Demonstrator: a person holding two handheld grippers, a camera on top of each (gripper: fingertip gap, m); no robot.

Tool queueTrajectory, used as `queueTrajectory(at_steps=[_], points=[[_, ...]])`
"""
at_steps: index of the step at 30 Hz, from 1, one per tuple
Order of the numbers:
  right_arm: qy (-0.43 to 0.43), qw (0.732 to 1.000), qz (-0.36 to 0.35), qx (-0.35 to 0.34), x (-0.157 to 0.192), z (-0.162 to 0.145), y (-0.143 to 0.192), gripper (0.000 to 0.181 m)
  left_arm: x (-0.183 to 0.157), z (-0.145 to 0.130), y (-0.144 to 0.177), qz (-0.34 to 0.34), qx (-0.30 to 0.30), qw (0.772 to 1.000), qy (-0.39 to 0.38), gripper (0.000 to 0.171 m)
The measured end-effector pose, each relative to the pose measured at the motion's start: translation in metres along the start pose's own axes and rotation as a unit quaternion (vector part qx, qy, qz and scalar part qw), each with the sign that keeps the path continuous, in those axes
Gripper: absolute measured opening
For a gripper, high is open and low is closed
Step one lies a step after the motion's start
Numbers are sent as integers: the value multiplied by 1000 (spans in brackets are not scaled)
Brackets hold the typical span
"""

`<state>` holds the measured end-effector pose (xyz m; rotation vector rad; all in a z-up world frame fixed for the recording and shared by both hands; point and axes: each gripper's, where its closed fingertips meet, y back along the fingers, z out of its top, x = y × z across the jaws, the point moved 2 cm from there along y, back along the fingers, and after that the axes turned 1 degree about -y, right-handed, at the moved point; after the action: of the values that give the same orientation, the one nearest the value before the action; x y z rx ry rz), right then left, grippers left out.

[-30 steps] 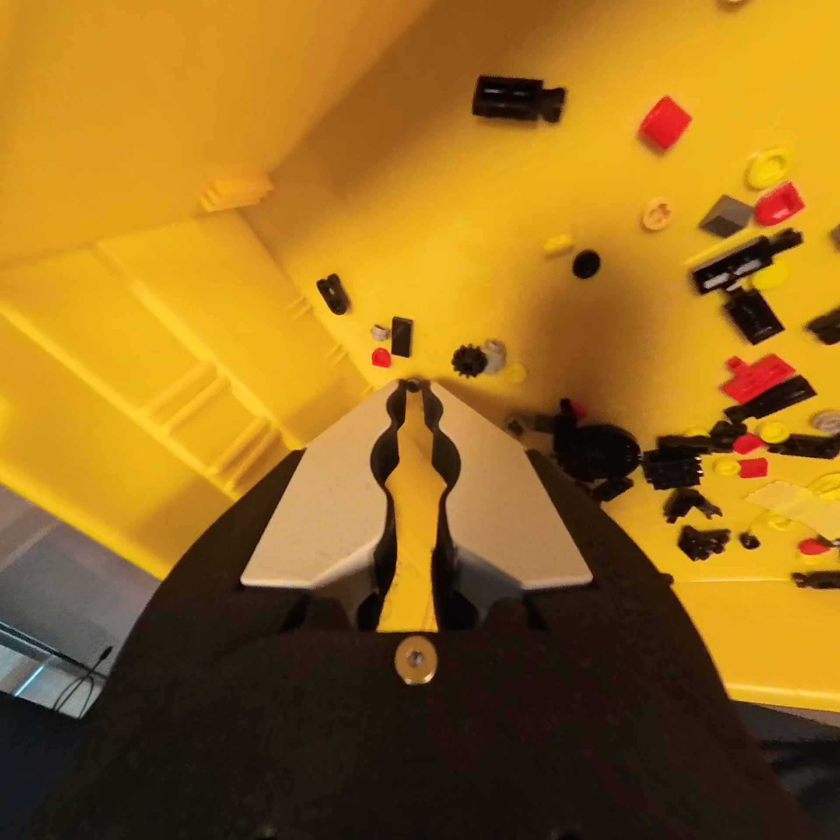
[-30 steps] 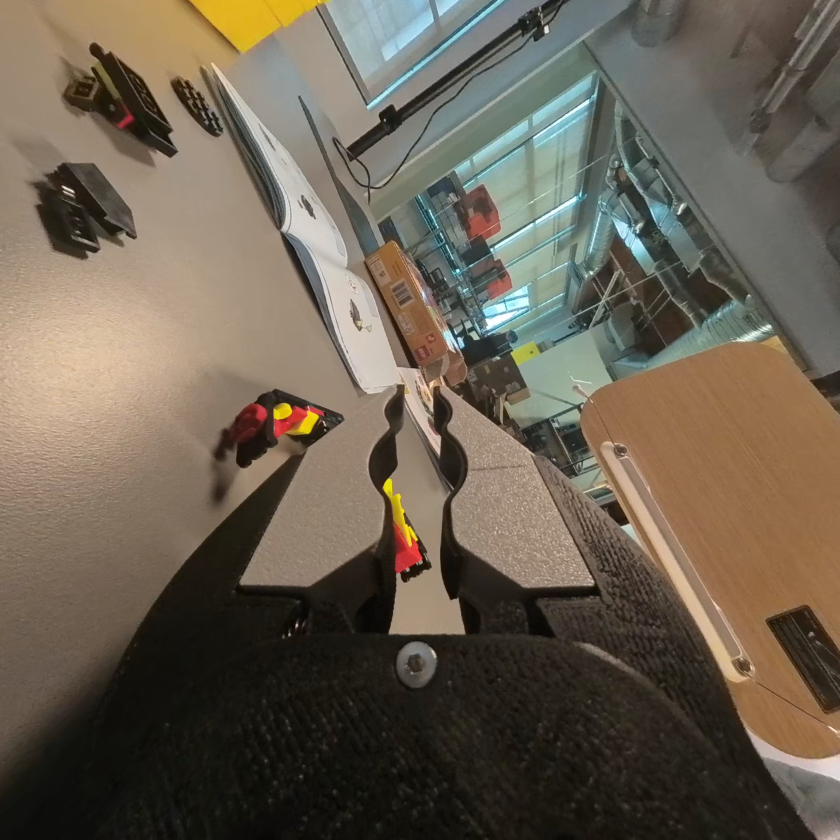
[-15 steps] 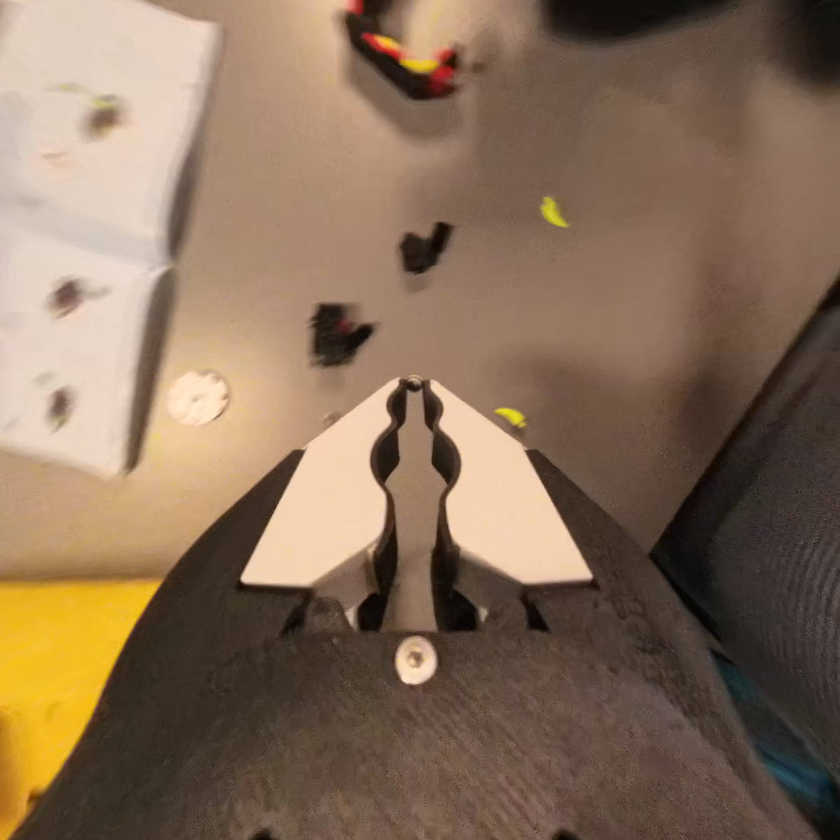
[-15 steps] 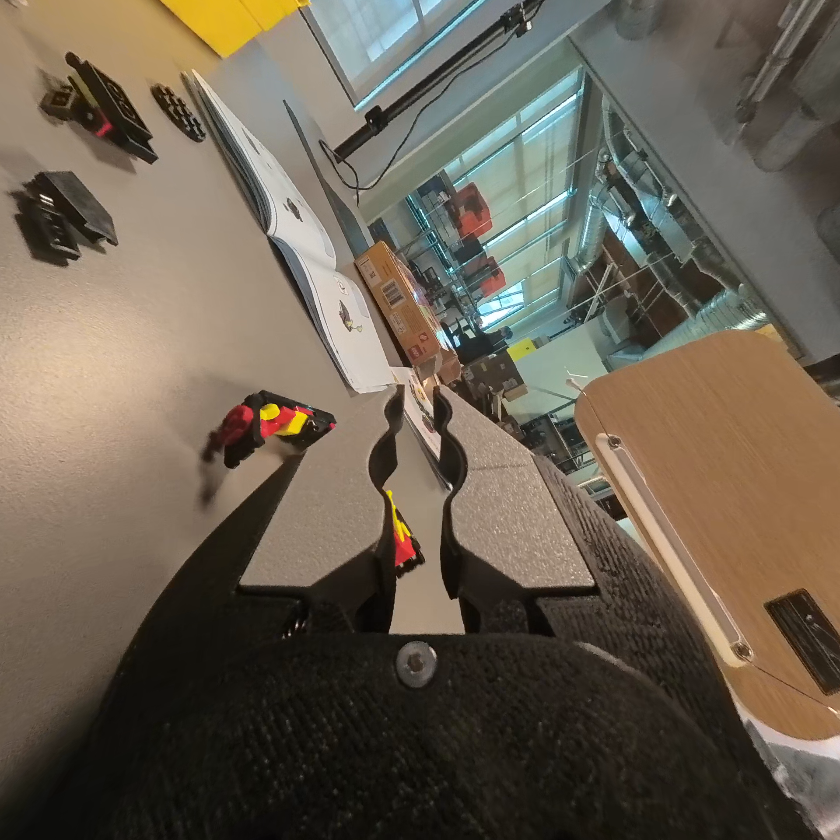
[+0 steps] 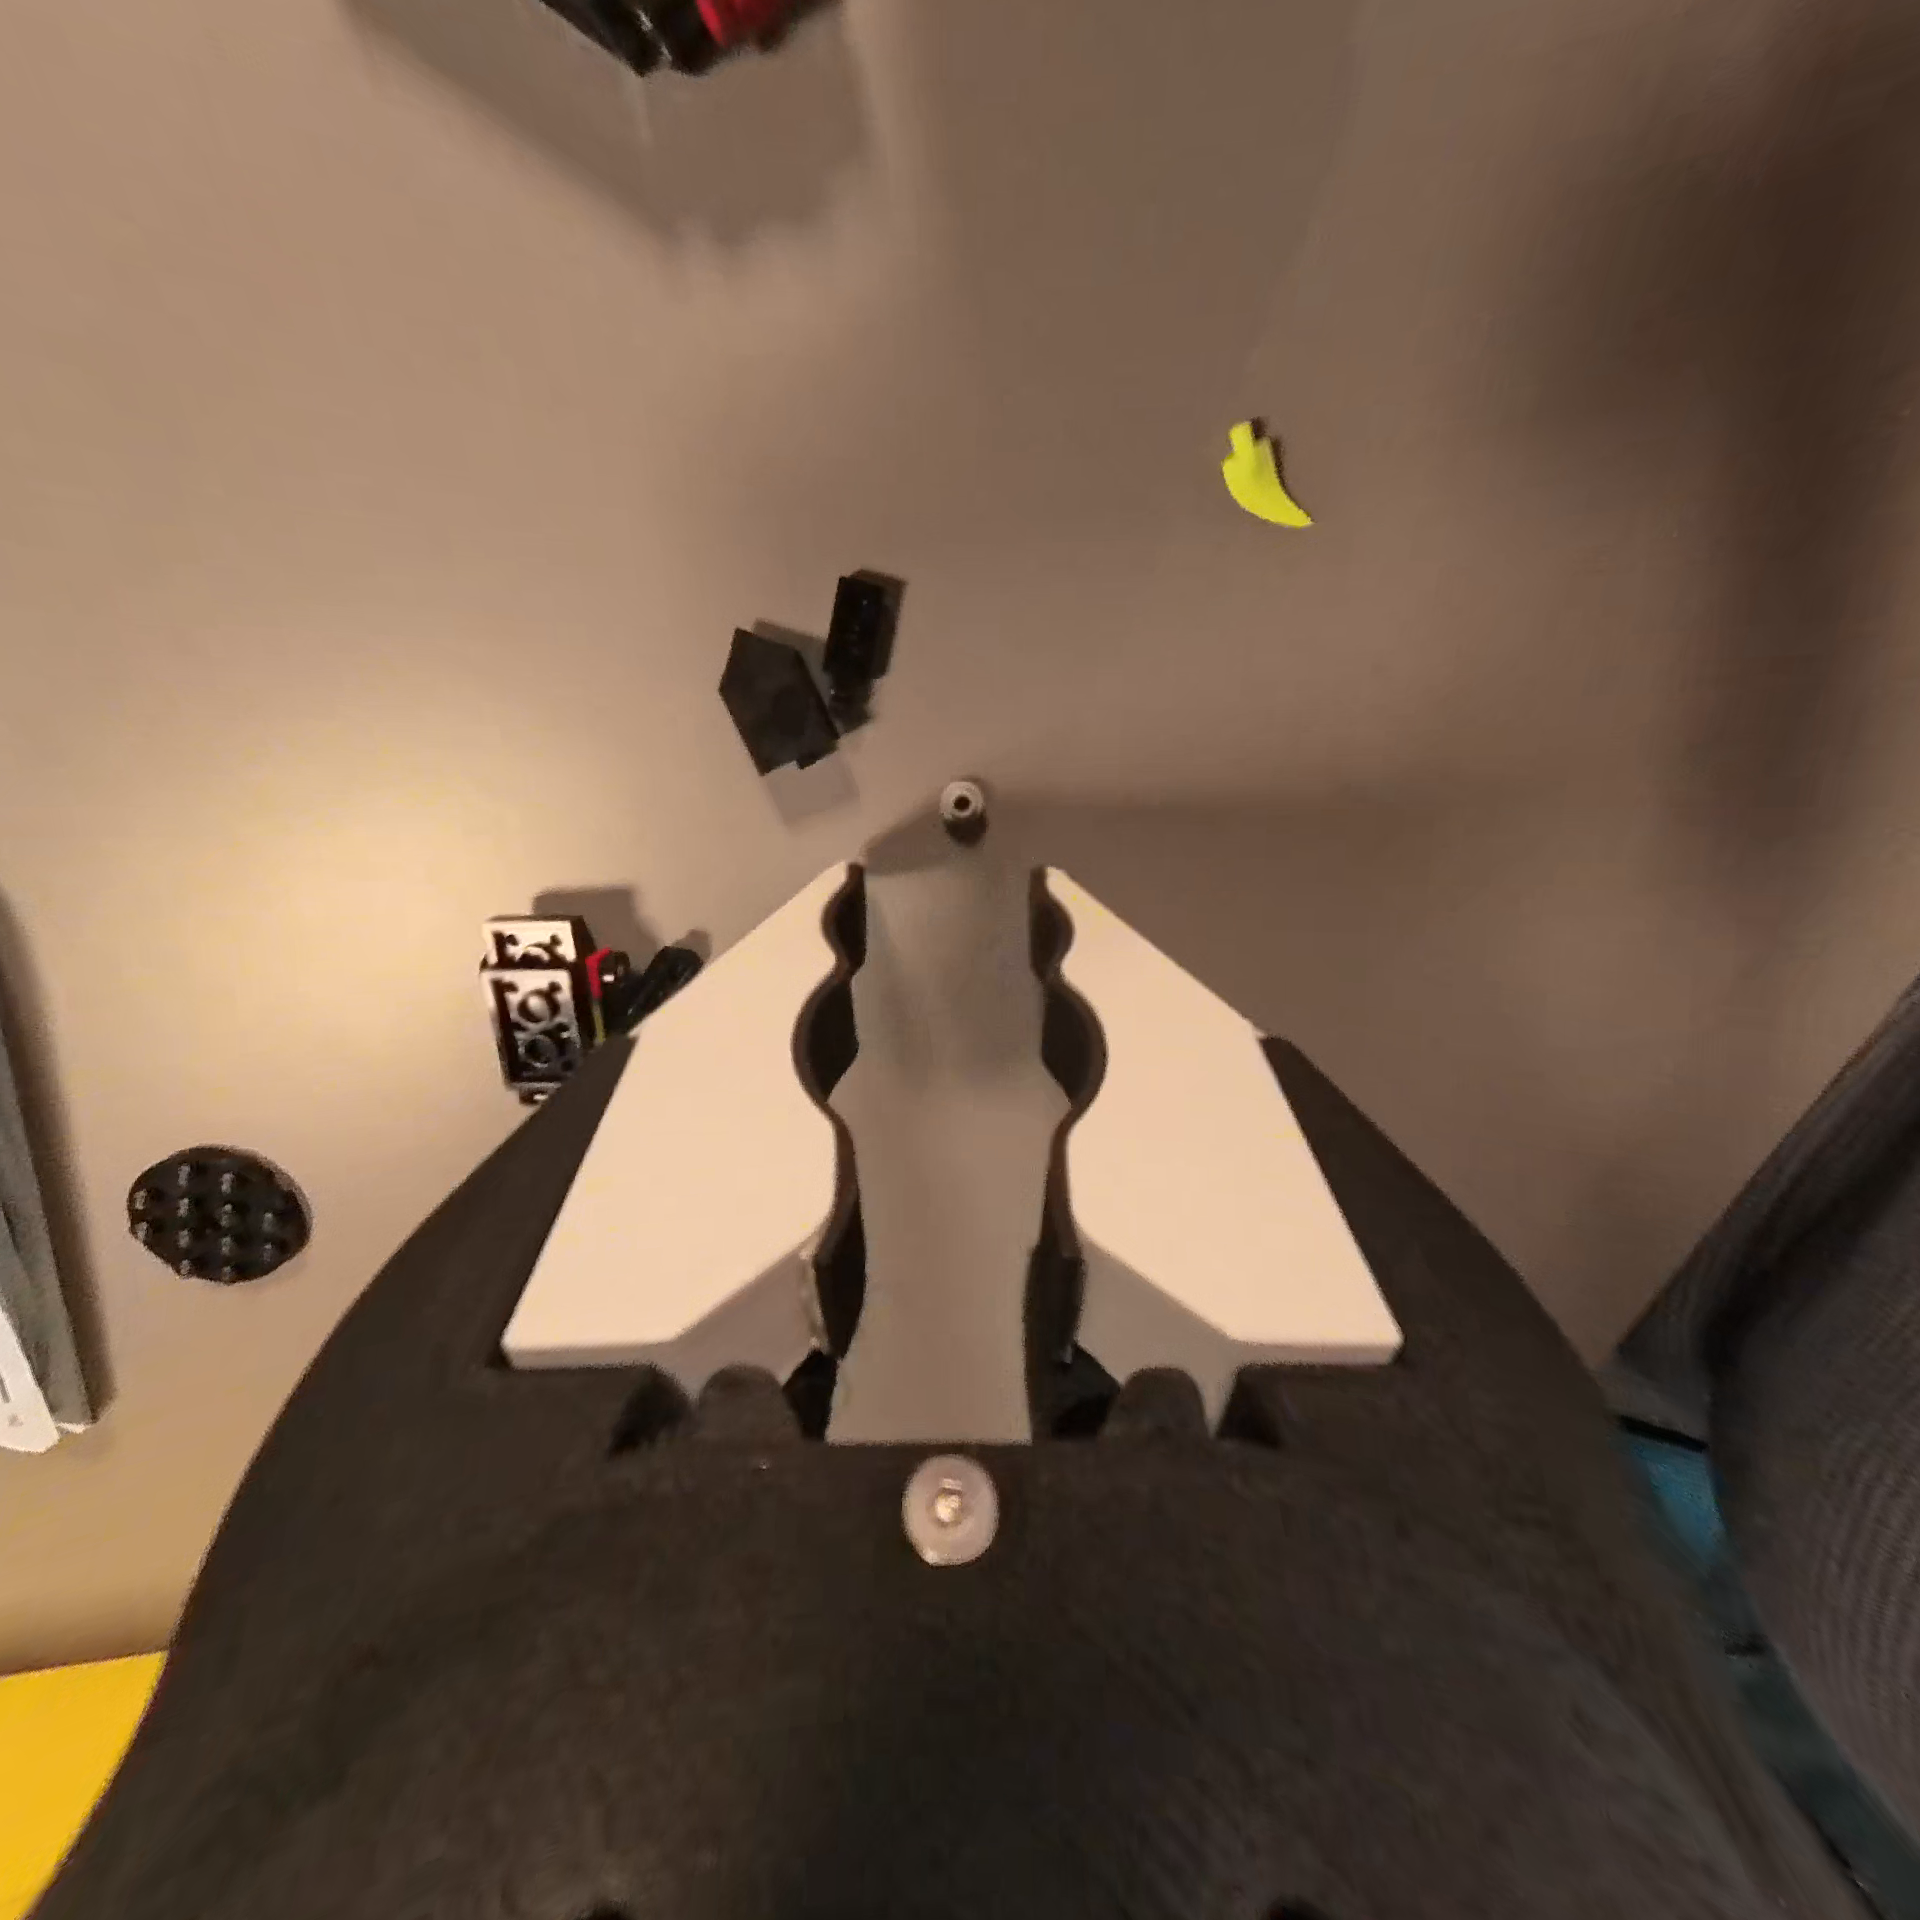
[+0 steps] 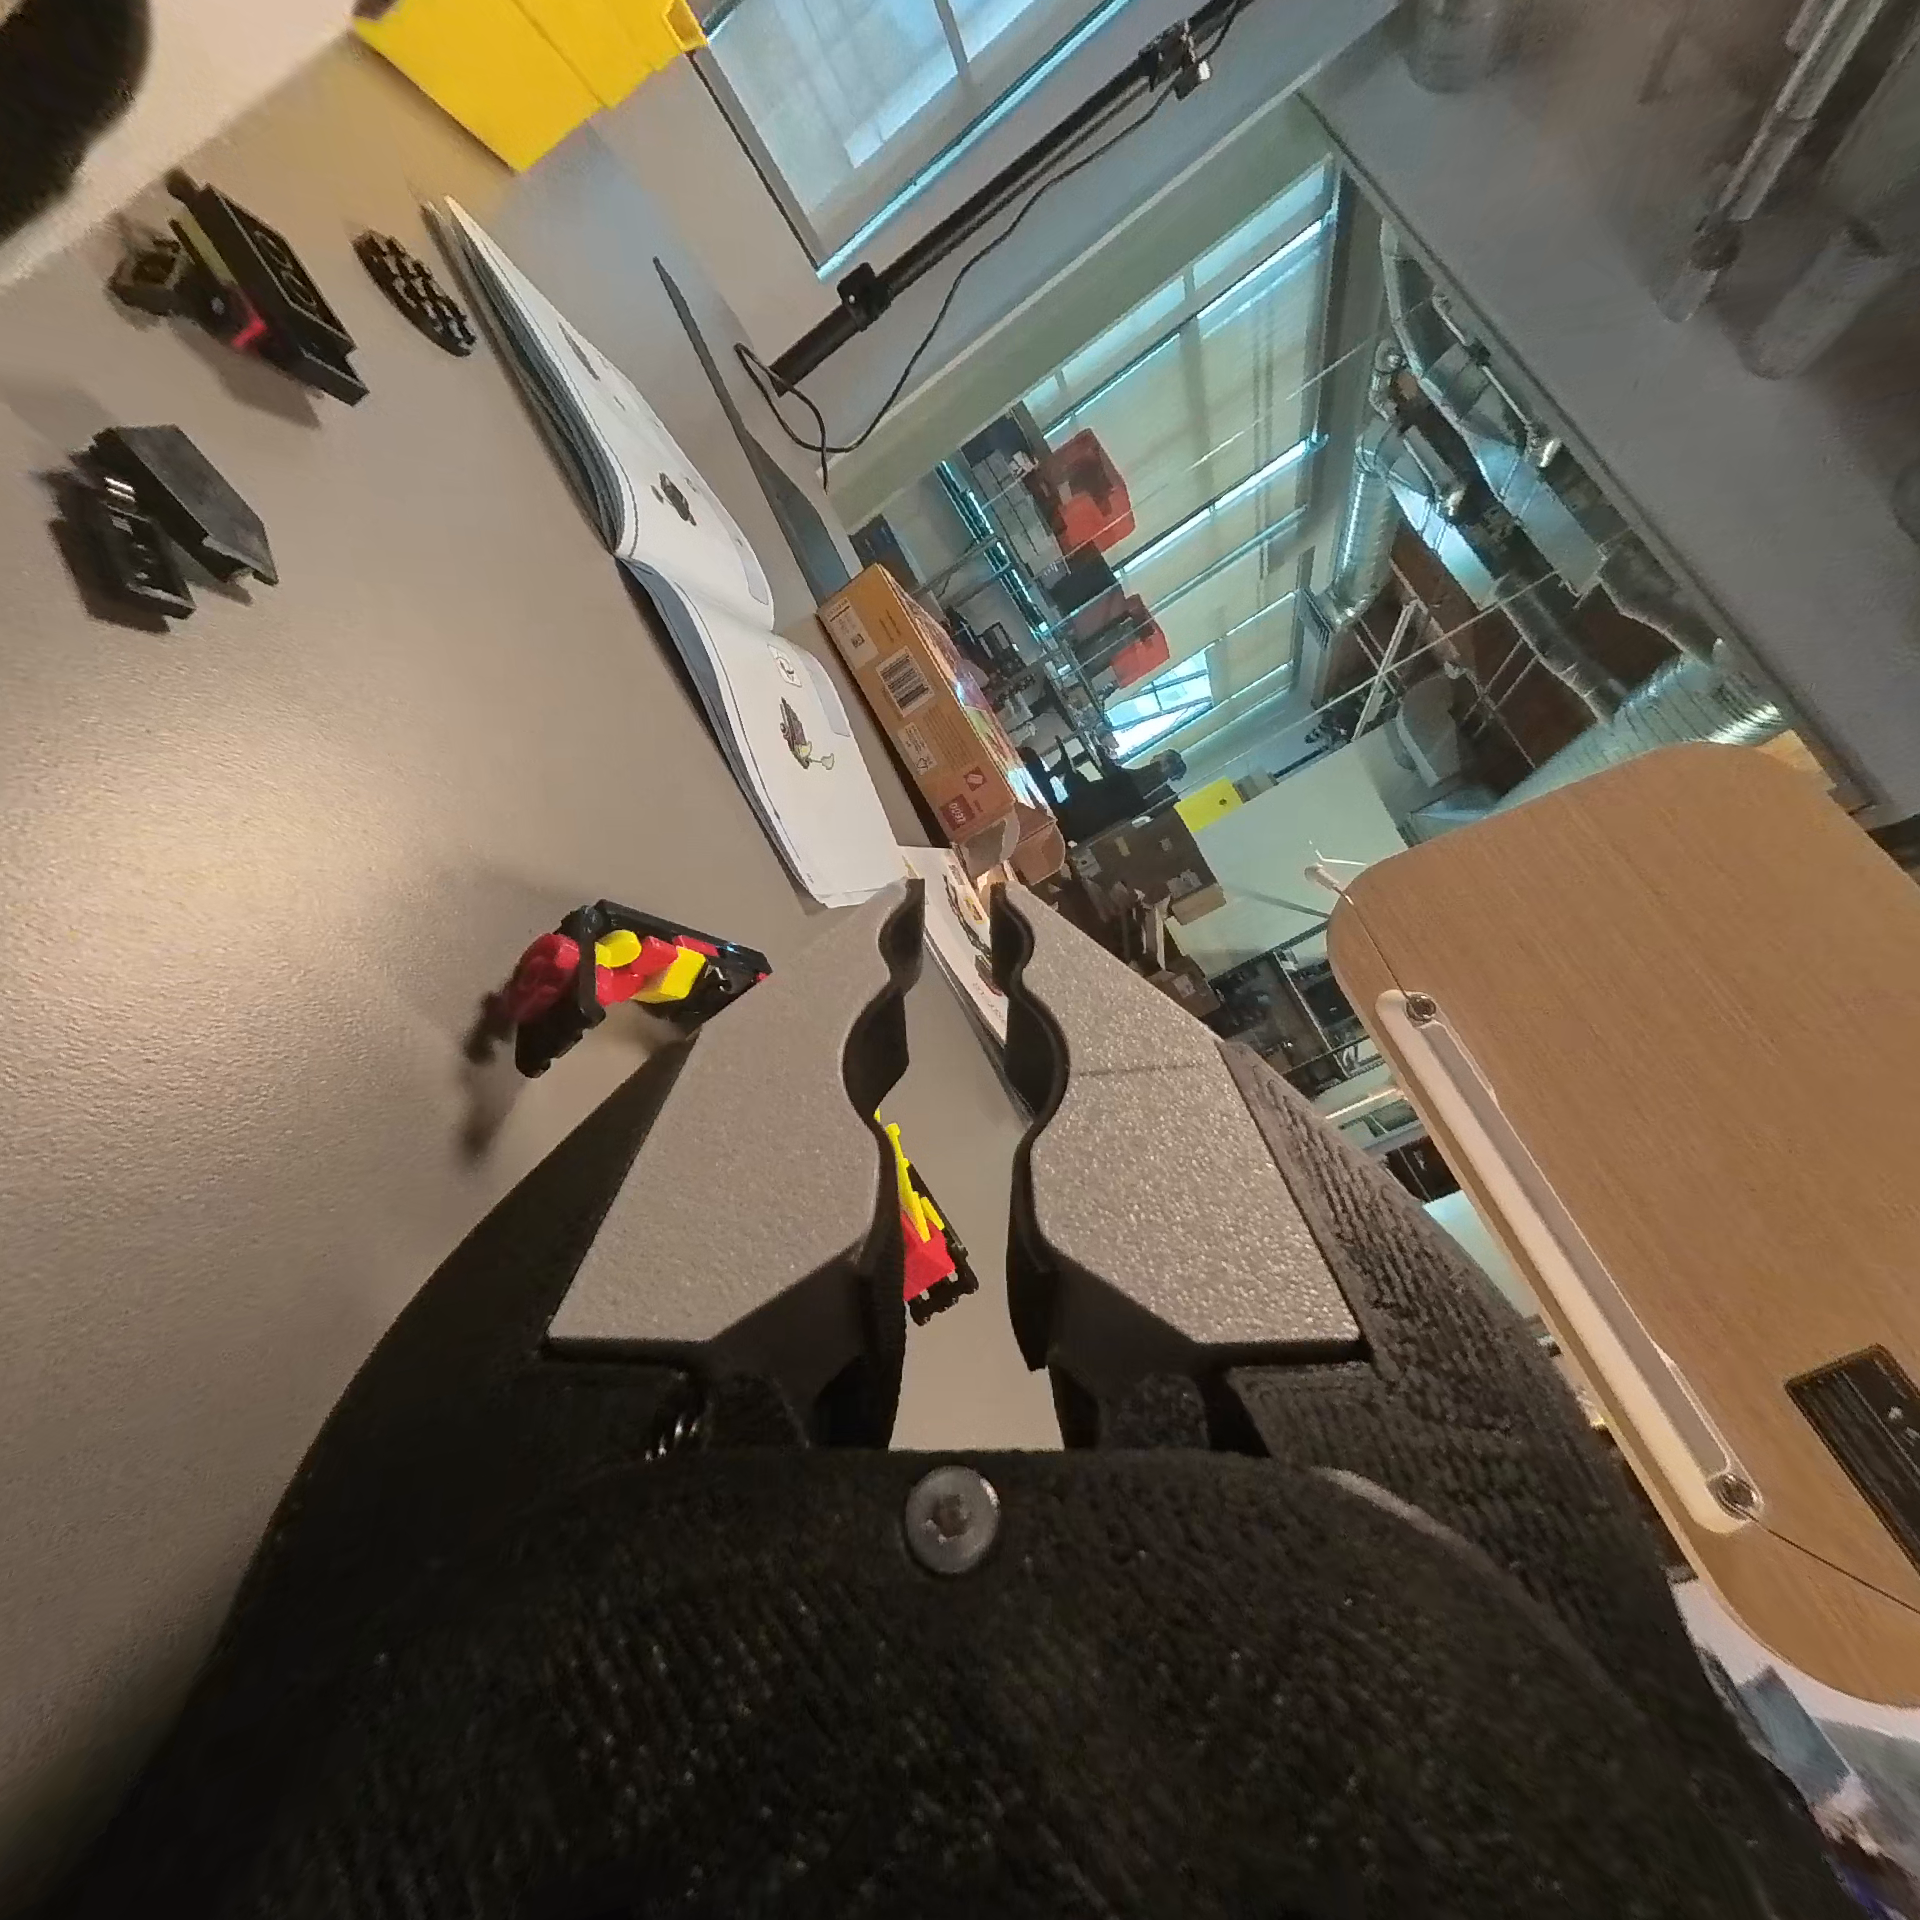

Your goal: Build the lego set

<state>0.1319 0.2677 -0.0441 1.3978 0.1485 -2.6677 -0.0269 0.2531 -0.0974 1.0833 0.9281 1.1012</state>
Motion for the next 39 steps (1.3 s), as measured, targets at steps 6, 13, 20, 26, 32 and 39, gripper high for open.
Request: queueTrajectory(at_steps=[6, 13, 20, 26, 32, 39], points=[[-15, 1000, -2, -3, -3, 0, 1, 10, 31, -4, 39, 42, -180, 981, 64, 46], [-31, 1000, -5, -3, -6, -1, 0, 11, 64, -27, 18, 48, -212, 969, 117, 54], [-35, 999, -8, 2, -7, -3, 0, 11, 73, -28, 6, 90, -219, 965, 111, 53], [-37, 999, -6, 5, -7, -5, -1, 11, 67, -27, 6, 90, -236, 963, 94, 21], [-45, 999, 2, 4, -5, -4, -1, 13, 44, -27, 10, 104, -264, 958, 32, 21], [-249, 953, 168, -26, 23, 46, 7, 19, 10, -41, 5, 30, -262, 965, 9, 21]])
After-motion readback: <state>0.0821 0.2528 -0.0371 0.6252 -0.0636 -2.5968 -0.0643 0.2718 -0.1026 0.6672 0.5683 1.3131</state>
